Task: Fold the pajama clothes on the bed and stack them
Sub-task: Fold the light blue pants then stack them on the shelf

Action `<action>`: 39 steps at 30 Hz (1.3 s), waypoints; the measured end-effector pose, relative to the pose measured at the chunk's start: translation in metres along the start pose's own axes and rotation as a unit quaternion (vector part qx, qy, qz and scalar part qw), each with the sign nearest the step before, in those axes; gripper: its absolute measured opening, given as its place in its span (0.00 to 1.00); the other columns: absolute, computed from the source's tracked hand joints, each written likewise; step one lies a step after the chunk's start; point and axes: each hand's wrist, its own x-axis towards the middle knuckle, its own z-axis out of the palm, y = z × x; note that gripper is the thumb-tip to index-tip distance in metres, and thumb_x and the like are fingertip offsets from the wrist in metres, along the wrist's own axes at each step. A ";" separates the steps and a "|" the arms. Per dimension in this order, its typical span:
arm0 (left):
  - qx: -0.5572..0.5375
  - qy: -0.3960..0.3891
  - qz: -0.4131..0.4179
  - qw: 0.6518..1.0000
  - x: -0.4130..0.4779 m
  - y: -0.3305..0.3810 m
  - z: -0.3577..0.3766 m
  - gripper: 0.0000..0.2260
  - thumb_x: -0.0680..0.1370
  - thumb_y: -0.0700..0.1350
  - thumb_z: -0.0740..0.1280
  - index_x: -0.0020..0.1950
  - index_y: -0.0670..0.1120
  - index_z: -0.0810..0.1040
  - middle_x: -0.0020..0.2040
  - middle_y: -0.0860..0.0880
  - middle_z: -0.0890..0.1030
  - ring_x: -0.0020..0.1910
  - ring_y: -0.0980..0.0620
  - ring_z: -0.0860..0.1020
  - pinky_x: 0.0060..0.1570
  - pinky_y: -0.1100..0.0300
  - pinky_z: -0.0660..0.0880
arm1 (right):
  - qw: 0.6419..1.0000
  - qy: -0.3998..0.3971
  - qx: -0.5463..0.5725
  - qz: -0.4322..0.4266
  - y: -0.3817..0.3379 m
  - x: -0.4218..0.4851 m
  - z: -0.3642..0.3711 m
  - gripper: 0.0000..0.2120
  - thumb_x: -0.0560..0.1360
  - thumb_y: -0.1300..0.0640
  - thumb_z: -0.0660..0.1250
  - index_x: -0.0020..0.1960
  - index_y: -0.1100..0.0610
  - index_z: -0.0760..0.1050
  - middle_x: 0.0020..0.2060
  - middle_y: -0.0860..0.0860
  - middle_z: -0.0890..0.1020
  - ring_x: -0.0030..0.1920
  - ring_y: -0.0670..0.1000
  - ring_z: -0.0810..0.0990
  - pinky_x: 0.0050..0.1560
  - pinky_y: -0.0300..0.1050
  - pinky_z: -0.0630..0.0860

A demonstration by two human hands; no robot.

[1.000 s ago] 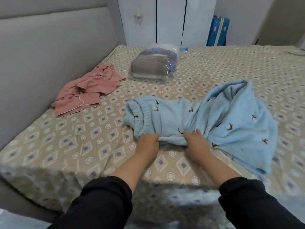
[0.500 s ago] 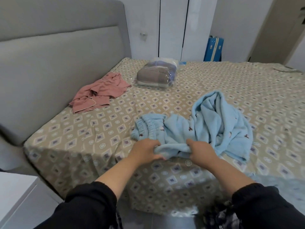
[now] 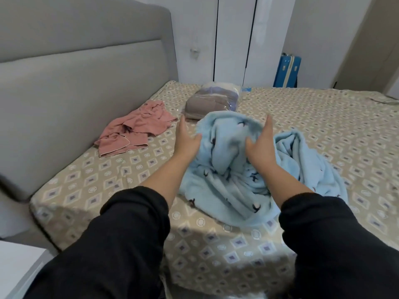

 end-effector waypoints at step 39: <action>0.411 -0.141 -0.200 0.879 0.017 -0.150 -0.096 0.28 0.80 0.56 0.56 0.77 0.46 0.56 0.73 0.43 0.68 0.67 0.41 0.70 0.60 0.51 0.70 | 0.920 -0.097 -0.339 -0.168 0.083 -0.018 0.072 0.19 0.71 0.60 0.70 0.59 0.65 0.73 0.64 0.64 0.71 0.54 0.66 0.74 0.46 0.56 0.74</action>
